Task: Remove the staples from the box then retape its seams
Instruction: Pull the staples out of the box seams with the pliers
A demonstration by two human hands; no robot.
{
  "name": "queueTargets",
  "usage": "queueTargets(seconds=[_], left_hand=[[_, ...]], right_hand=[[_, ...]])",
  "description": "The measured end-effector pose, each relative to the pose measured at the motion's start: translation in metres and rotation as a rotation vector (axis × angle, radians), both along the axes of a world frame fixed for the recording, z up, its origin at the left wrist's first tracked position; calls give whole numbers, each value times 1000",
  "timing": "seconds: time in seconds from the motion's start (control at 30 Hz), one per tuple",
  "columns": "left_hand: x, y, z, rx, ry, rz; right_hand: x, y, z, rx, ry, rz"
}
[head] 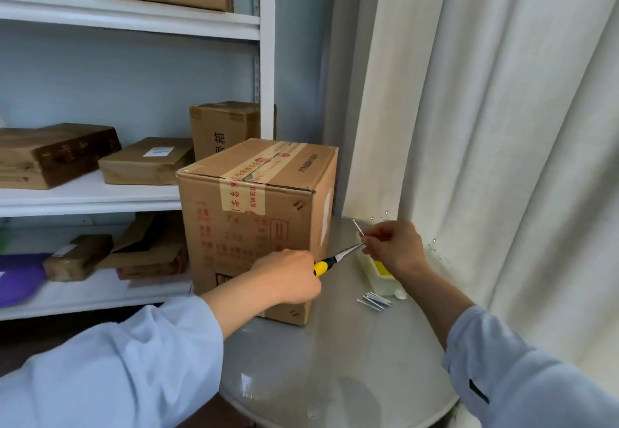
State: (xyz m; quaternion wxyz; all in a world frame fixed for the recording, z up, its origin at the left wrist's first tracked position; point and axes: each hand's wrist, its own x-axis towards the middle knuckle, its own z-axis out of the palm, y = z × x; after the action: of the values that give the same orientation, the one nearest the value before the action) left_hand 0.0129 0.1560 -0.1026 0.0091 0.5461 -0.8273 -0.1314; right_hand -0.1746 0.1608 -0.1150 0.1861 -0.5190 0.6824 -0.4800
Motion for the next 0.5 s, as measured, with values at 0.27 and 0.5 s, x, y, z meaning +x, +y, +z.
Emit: queueTargets(seconds=[0.27, 0.5], left_hand=[[-34, -7, -68, 327, 45, 55], [-50, -14, -91, 461, 122, 111]], right_hand=[[-35, 10, -82, 404, 157, -41], [-45, -2, -139, 516, 92, -63]])
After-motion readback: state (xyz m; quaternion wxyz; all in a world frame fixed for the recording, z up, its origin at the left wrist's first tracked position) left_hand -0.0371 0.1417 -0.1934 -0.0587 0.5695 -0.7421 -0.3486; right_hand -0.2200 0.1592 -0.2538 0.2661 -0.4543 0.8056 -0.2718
